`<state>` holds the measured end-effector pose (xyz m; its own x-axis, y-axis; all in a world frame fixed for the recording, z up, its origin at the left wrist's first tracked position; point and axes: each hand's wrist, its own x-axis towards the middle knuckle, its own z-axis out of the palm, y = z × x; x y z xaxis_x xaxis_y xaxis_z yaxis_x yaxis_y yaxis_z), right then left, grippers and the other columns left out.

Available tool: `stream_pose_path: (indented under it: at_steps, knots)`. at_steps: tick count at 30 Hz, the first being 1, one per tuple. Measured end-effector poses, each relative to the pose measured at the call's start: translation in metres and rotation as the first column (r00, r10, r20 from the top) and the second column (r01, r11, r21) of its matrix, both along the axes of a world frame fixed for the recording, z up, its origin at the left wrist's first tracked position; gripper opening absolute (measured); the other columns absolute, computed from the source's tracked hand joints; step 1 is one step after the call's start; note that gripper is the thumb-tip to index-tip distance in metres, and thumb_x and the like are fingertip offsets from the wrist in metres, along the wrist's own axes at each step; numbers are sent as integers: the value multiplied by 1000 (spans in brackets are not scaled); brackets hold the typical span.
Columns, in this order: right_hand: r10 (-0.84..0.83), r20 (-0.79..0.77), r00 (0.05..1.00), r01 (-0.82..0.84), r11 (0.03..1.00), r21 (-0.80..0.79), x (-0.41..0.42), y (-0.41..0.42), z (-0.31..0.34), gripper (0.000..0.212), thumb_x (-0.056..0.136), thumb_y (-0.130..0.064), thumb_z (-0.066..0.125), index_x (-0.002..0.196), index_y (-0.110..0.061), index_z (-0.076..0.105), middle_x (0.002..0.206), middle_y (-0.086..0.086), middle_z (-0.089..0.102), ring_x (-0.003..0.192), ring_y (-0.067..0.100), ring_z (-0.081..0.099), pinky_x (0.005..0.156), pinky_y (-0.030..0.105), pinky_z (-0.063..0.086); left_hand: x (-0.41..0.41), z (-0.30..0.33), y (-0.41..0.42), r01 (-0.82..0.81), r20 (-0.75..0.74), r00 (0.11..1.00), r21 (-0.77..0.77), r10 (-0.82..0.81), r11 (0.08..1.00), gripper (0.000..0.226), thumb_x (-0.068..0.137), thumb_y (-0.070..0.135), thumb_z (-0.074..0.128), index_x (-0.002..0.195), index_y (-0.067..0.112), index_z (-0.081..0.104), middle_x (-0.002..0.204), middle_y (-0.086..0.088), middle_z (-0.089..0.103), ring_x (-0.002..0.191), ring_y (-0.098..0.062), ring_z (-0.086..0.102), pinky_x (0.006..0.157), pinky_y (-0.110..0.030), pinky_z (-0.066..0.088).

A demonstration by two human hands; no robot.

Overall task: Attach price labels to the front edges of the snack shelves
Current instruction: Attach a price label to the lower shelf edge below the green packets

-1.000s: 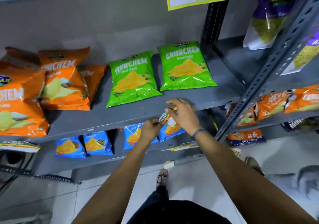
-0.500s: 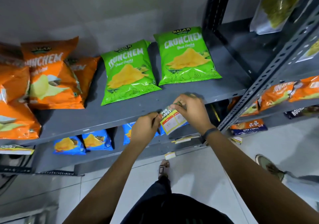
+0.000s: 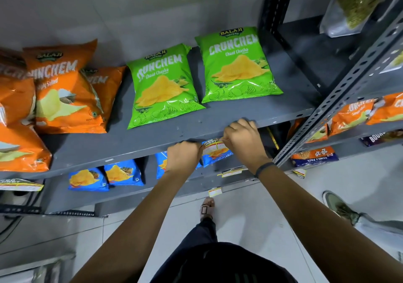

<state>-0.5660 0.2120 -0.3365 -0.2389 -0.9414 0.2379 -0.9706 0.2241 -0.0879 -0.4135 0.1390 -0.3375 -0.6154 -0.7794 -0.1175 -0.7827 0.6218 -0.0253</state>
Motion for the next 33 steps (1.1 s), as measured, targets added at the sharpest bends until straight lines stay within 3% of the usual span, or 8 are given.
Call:
stream_pose_path:
  at_steps: [6, 9, 13, 16, 19, 25, 29, 33]
  knots:
    - [21, 324, 946, 12, 995, -102, -4, 3, -1, 21, 72, -20, 75, 63, -12, 58, 66, 9, 63, 74, 33, 56, 70, 41, 48, 3, 11, 3, -17, -28, 999, -51, 15, 999, 34, 100, 36, 38, 99, 15, 65, 99, -9, 72, 94, -34, 67, 68, -29, 46]
    - [3, 406, 914, 48, 992, -116, -5, -1, 2, 18, 76, -20, 72, 66, -12, 59, 70, 8, 64, 77, 32, 55, 68, 41, 47, 0, 16, 1, -28, -65, 998, -68, 24, 997, 30, 99, 34, 39, 100, 16, 63, 97, -10, 72, 92, -35, 67, 63, -28, 40]
    - [-30, 453, 891, 88, 990, -108, -6, -3, 0, 18, 76, -20, 72, 67, -11, 60, 71, 7, 65, 78, 30, 55, 69, 39, 46, -6, 23, 1, -38, -55, 998, -72, 34, 997, 42, 97, 45, 40, 90, 13, 66, 90, -11, 72, 87, -34, 67, 61, -28, 36]
    - [-66, 455, 888, 125, 987, -101, -4, -2, 3, 17, 77, -18, 72, 68, -9, 61, 73, 9, 66, 81, 29, 55, 69, 38, 46, -16, 31, 2, -83, -58, 995, -69, 79, 994, 51, 93, 54, 43, 88, 11, 68, 89, -12, 72, 87, -34, 68, 64, -29, 42]
    - [-87, 443, 892, 148, 983, -104, 1, -1, 7, 15, 76, -20, 73, 72, -10, 62, 75, 9, 66, 84, 29, 55, 71, 39, 48, -22, 34, 4, -134, -78, 989, -63, 129, 989, 49, 91, 54, 47, 94, 11, 69, 95, -13, 72, 93, -34, 68, 75, -31, 51]
    - [-134, 365, 921, 198, 970, -143, 25, 12, 13, 18, 76, -22, 71, 89, -17, 59, 93, 9, 62, 97, 33, 53, 81, 44, 46, -15, 37, 14, -239, -122, 963, 10, 239, 971, 47, 92, 51, 48, 94, 10, 70, 99, -14, 73, 95, -35, 68, 77, -31, 51]
    - [-93, 460, 883, 194, 965, -176, 60, 16, 14, 17, 77, -17, 68, 91, -17, 60, 92, 10, 63, 95, 32, 55, 78, 44, 48, 25, 37, 17, -261, -200, 944, 29, 261, 965, 48, 93, 52, 45, 92, 11, 69, 97, -17, 72, 95, -39, 66, 75, -36, 53]
    - [-17, 640, 768, 193, 959, -206, 108, 5, 7, 7, 80, -11, 66, 86, -12, 63, 84, 12, 66, 88, 29, 58, 78, 38, 47, 92, 28, 17, -313, -256, 903, 157, 344, 937, 39, 94, 43, 47, 88, 10, 66, 95, -18, 71, 97, -37, 65, 73, -38, 52]
